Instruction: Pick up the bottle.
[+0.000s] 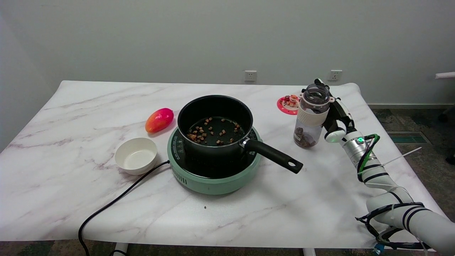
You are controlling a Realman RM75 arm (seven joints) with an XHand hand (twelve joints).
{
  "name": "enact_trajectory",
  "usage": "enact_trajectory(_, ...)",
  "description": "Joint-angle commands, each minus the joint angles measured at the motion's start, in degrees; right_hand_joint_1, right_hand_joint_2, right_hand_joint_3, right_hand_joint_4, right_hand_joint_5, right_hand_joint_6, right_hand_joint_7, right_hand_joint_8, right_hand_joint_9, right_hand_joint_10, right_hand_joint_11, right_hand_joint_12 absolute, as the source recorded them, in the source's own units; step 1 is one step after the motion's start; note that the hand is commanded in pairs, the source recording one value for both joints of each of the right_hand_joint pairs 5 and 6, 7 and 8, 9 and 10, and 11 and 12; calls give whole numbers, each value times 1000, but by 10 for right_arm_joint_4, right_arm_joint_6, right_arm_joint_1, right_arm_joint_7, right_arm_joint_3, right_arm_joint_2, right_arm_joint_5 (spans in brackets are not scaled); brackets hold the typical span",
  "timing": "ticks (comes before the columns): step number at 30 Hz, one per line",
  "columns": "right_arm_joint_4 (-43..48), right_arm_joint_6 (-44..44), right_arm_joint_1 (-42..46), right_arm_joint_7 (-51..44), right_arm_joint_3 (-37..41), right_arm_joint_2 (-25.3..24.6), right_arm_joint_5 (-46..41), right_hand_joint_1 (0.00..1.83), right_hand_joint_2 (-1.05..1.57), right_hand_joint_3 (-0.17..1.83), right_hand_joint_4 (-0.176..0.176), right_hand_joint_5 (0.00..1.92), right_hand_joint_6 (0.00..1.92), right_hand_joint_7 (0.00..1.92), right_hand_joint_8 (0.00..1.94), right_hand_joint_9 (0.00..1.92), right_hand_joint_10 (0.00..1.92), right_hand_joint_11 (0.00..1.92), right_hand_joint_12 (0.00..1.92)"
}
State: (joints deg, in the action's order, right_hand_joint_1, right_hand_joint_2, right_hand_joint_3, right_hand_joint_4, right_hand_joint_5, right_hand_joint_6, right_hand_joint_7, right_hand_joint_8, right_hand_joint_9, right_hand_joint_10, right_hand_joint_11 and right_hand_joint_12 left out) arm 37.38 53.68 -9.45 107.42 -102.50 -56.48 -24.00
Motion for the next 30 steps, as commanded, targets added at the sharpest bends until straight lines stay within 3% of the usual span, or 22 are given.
enact_trajectory(1,3,-10,-7,-2,-3,-10,6,1271,-831,814,0,64,64,443,443,410,410,384,384)
enact_trajectory(3,3,-11,-7,-5,-1,-10,6,1326,-586,784,0,157,157,654,654,491,491,443,443)
enact_trajectory(9,-1,-11,-9,-10,3,-10,2,1391,-229,811,0,378,378,953,953,869,869,625,625)
enact_trajectory(19,-6,-16,-8,-10,16,-10,2,1403,-22,859,0,548,548,1067,1067,963,963,695,695)
enact_trajectory(24,-2,-26,-9,-10,25,-10,2,1420,186,934,0,867,867,1157,1157,1031,1031,770,770)
enact_trajectory(26,-2,-28,-10,-10,30,-10,2,1419,357,858,0,1249,1249,1251,1251,1104,1104,891,891)
enact_trajectory(30,-6,-29,-16,-10,34,-9,3,1437,642,736,0,1691,1691,1475,1475,1295,1295,1051,1051)
